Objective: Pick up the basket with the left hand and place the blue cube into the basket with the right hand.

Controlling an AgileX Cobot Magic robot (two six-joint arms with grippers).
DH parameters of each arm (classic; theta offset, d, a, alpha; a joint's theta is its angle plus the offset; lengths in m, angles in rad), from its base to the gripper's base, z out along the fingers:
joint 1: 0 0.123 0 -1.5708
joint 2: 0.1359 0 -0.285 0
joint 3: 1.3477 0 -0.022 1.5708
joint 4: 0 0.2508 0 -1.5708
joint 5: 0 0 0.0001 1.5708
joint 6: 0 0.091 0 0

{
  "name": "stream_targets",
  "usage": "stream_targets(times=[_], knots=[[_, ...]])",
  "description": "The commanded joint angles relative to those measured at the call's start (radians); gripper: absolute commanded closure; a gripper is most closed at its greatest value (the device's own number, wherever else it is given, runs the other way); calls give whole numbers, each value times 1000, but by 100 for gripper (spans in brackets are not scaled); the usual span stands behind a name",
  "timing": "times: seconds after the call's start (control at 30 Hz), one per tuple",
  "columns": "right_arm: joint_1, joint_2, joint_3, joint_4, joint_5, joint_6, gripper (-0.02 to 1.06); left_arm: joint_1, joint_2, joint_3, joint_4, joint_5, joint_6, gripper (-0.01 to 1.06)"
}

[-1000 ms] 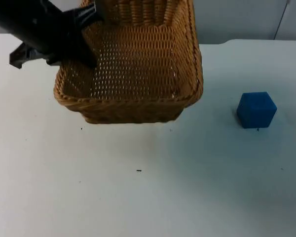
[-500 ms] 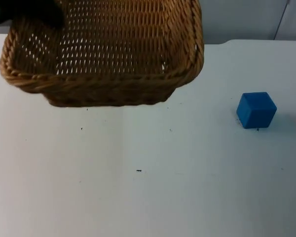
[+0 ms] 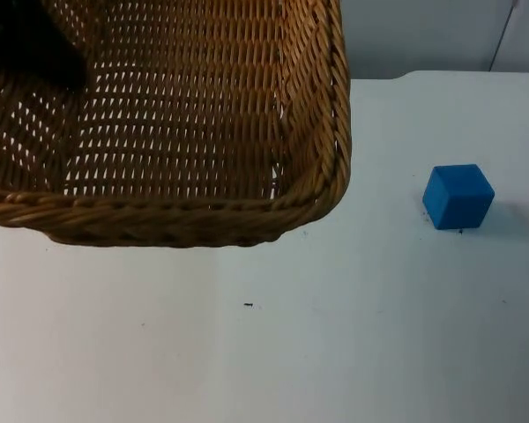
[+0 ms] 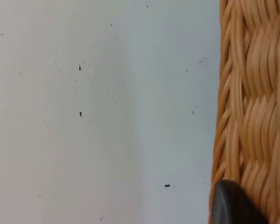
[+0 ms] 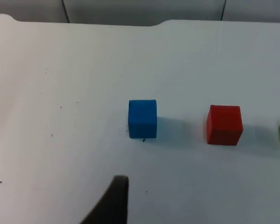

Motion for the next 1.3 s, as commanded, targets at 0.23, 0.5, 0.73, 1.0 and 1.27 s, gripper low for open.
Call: stream_targets(times=[0.23, 0.5, 0.73, 1.0, 1.27], knots=[[-5, 348, -210, 0, -30, -37, 2, -4, -16, -2, -21, -4, 5, 105], [7, 622, -304, 28, -110, -68, 2, -4, -16, -2, -21, -5, 5, 105], [76, 790, -351, 28, -165, -123, 2, -4, -16, -2, -21, -5, 20, 105], [107, 959, -364, 26, -254, -123, 2, -4, -16, -2, -21, -3, 23, 105], [107, 1077, -364, 26, -342, -153, 2, -4, -16, -2, -21, -10, 26, 105]])
